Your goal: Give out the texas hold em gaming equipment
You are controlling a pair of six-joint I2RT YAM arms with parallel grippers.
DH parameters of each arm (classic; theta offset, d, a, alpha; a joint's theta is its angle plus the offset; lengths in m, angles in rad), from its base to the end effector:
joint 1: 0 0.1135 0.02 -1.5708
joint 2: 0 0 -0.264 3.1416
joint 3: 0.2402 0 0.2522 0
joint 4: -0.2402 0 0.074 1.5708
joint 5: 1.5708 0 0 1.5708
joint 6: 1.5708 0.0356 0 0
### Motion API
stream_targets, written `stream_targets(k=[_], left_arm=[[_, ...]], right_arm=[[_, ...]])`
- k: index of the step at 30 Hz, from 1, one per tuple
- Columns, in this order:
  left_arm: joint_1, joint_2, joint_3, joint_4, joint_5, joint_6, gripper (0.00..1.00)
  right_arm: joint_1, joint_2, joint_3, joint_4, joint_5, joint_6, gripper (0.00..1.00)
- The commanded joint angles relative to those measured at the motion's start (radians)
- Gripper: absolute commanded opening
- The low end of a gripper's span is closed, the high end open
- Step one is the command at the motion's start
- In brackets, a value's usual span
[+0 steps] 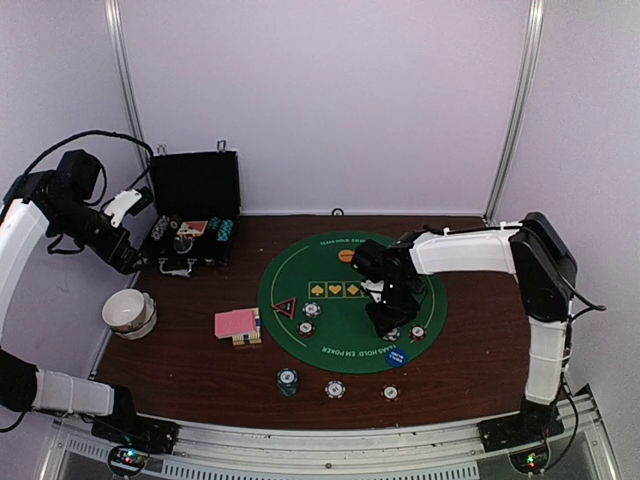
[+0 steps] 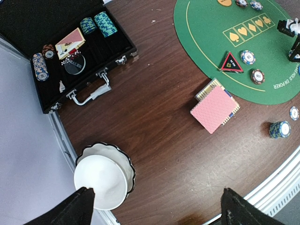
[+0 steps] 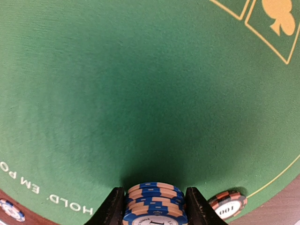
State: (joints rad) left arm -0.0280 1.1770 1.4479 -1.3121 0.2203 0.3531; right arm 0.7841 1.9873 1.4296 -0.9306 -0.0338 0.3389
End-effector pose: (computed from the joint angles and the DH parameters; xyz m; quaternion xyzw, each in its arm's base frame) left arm 0.1933 -0.0132 0.3868 0.2099 0.9365 -0.0626 0.2739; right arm 0.2650 0.2660 0.1670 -0.2212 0.9742 0.0362 0.0259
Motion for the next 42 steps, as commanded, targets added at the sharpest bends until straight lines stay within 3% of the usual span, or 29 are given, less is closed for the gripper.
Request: stream_targets(k=[1, 9, 14, 20, 27, 34, 42], left_arm=[[-0.001, -0.008, 0.026, -0.003, -0.005, 0.018, 0.98], [-0.001, -0.007, 0.025, -0.004, -0.004, 0.017, 0.98], [-0.001, -0.004, 0.025, -0.004, 0.0, 0.017, 0.98], [-0.001, -0.006, 0.023, -0.004, -0.003, 0.017, 0.98], [-0.001, -0.008, 0.014, -0.004, -0.003, 0.015, 0.98], [-0.001, -0.01, 0.014, -0.004, 0.0, 0.017, 0.98], [0.0, -0.022, 0.01, -0.003, -0.004, 0.02, 0.98]], right_arm=[[-0.013, 0.026, -0.033, 0.046, 0.004, -0.011, 0.28], [-0.022, 0.026, -0.057, 0.046, 0.004, -0.017, 0.31], [-0.022, 0.016, -0.035, 0.029, -0.004, -0.016, 0.55], [0.003, -0.036, 0.059, -0.027, 0.012, -0.01, 0.66], [0.183, -0.065, 0.239, -0.095, 0.029, 0.006, 0.78], [0.412, 0.079, 0.452, -0.13, -0.002, -0.008, 0.86], [0.473, 0.237, 0.577, -0.141, -0.038, -0.04, 0.91]])
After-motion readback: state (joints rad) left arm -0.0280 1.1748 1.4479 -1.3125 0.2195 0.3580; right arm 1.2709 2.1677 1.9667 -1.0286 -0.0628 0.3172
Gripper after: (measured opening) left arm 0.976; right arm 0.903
